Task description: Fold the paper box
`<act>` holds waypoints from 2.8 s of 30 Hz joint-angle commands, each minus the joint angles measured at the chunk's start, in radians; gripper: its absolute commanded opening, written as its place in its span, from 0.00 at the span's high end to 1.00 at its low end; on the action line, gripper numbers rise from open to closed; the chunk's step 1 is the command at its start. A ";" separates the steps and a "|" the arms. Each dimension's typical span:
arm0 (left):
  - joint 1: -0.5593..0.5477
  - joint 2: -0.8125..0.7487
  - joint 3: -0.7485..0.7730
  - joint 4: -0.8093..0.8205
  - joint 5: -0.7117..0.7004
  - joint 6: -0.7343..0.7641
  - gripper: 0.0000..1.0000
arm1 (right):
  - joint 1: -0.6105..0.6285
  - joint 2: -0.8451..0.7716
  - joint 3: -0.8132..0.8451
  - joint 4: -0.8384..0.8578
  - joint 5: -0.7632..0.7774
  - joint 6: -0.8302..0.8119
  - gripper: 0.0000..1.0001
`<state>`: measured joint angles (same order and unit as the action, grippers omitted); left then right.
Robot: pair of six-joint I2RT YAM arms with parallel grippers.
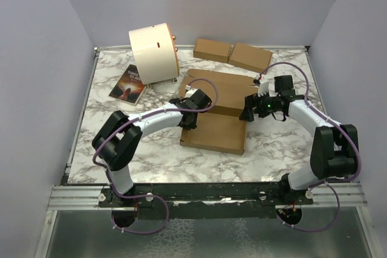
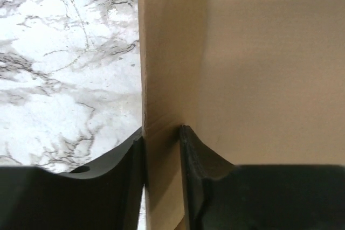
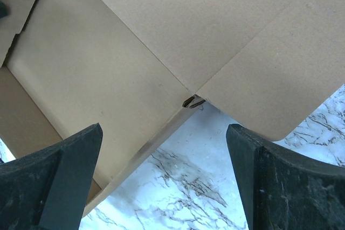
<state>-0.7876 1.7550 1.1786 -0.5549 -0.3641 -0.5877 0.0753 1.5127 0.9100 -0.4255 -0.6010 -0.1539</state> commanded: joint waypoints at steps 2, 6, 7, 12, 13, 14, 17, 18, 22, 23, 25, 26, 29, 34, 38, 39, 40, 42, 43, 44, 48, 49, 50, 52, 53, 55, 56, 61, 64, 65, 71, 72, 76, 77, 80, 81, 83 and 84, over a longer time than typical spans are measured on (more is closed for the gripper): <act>-0.003 -0.023 -0.040 -0.018 0.012 0.020 0.82 | -0.003 -0.005 0.007 -0.002 -0.034 -0.012 0.00; 0.000 0.054 -0.057 -0.030 -0.007 0.036 0.99 | -0.004 -0.010 0.006 -0.002 -0.036 -0.010 0.00; 0.001 0.071 -0.062 -0.036 -0.016 0.039 1.00 | -0.003 -0.012 0.006 -0.002 -0.036 -0.011 0.00; -0.002 0.092 -0.059 -0.121 -0.122 0.040 1.00 | -0.004 -0.010 0.006 -0.001 -0.038 -0.010 0.00; -0.004 0.089 -0.052 -0.138 -0.144 0.039 1.00 | -0.003 -0.009 0.007 -0.002 -0.038 -0.010 0.00; -0.006 0.085 -0.044 -0.156 -0.168 0.037 1.00 | -0.003 -0.007 0.008 -0.002 -0.038 -0.010 0.00; -0.013 0.071 -0.014 -0.185 -0.202 0.043 1.00 | -0.004 -0.008 0.006 -0.001 -0.039 -0.010 0.00; -0.013 0.065 -0.007 -0.183 -0.194 0.049 1.00 | -0.003 -0.008 0.007 0.000 -0.039 -0.011 0.00; -0.015 0.045 -0.023 -0.137 -0.131 0.071 1.00 | -0.003 0.002 -0.001 0.003 -0.045 -0.010 0.00; -0.015 0.045 -0.032 -0.125 -0.120 0.075 1.00 | -0.003 0.008 -0.002 0.002 -0.048 -0.010 0.00; -0.014 0.064 -0.046 -0.118 -0.110 0.081 1.00 | -0.002 0.022 0.000 -0.001 -0.065 -0.009 0.00; -0.014 0.077 -0.051 -0.120 -0.110 0.081 1.00 | -0.002 0.025 0.002 -0.002 -0.070 -0.008 0.00; -0.013 0.109 -0.080 -0.103 -0.106 0.082 1.00 | -0.002 0.026 0.001 -0.004 -0.086 -0.008 0.00; -0.013 0.113 -0.099 -0.062 -0.055 0.077 1.00 | -0.002 0.019 0.001 -0.003 -0.086 -0.007 0.00; -0.008 0.047 -0.089 -0.033 -0.036 0.073 0.85 | -0.002 0.017 0.003 -0.005 -0.085 -0.008 0.00; -0.004 0.034 -0.081 -0.037 -0.045 0.072 0.85 | -0.002 0.016 0.003 -0.004 -0.085 -0.007 0.00; -0.001 0.024 -0.073 -0.047 -0.058 0.069 0.84 | -0.002 0.015 0.003 -0.005 -0.084 -0.007 0.00; 0.001 0.008 -0.056 -0.069 -0.079 0.068 0.83 | -0.002 0.014 0.003 -0.004 -0.084 -0.007 0.00; 0.000 0.001 -0.049 -0.076 -0.088 0.068 0.83 | -0.002 0.015 0.004 -0.005 -0.083 -0.008 0.00; 0.001 -0.001 -0.043 -0.081 -0.093 0.066 0.83 | -0.002 0.015 0.004 -0.006 -0.084 -0.007 0.00; 0.002 -0.005 -0.027 -0.098 -0.108 0.063 0.82 | -0.002 0.013 0.003 -0.008 -0.085 -0.009 0.00; 0.002 -0.008 -0.025 -0.099 -0.111 0.062 0.80 | -0.002 0.013 0.003 -0.007 -0.083 -0.009 0.00; 0.002 -0.011 -0.023 -0.100 -0.110 0.059 0.77 | -0.002 0.013 0.003 -0.008 -0.084 -0.009 0.00; 0.001 -0.018 -0.018 -0.097 -0.108 0.059 0.75 | -0.002 0.014 0.003 -0.006 -0.082 -0.009 0.00; 0.001 -0.021 -0.016 -0.096 -0.105 0.061 0.73 | -0.002 0.014 0.003 -0.008 -0.083 -0.009 0.00; 0.001 -0.029 -0.010 -0.098 -0.103 0.060 0.71 | -0.002 0.014 0.003 -0.007 -0.082 -0.009 0.00; 0.002 -0.033 -0.007 -0.097 -0.103 0.060 0.71 | -0.002 0.015 0.003 -0.007 -0.083 -0.009 0.00; 0.002 -0.047 0.010 -0.093 -0.104 0.059 0.70 | -0.002 0.014 0.003 -0.008 -0.083 -0.010 0.00; 0.000 -0.052 0.020 -0.091 -0.098 0.059 0.70 | -0.002 0.016 0.003 -0.007 -0.084 -0.010 0.00; 0.000 -0.052 0.023 -0.090 -0.095 0.058 0.68 | -0.002 0.015 0.004 -0.007 -0.082 -0.010 0.00; 0.000 -0.123 0.005 -0.048 -0.051 0.065 0.57 | -0.002 0.011 0.004 -0.009 -0.087 -0.013 0.00; 0.002 -0.143 -0.006 -0.031 -0.042 0.070 0.55 | -0.002 0.009 0.004 -0.010 -0.090 -0.015 0.00; 0.029 -0.253 -0.058 0.041 0.010 0.095 0.50 | -0.002 -0.007 0.006 -0.015 -0.104 -0.030 0.00; 0.044 -0.281 -0.071 0.060 0.030 0.102 0.50 | -0.002 -0.011 0.006 -0.016 -0.107 -0.033 0.00; 0.112 -0.366 -0.110 0.102 0.099 0.138 0.47 | -0.002 -0.026 0.006 -0.021 -0.113 -0.047 0.00; 0.144 -0.389 -0.120 0.094 0.111 0.157 0.46 | -0.002 -0.030 0.007 -0.023 -0.115 -0.052 0.00; 0.213 -0.423 -0.129 0.041 0.086 0.195 0.43 | -0.002 -0.041 0.010 -0.030 -0.117 -0.065 0.00; 0.251 -0.433 -0.135 0.012 0.075 0.223 0.41 | -0.002 -0.046 0.013 -0.033 -0.116 -0.069 0.00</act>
<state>-0.6472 1.3827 1.0695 -0.5053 -0.3122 -0.4595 0.0753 1.5097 0.9096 -0.4404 -0.6807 -0.1837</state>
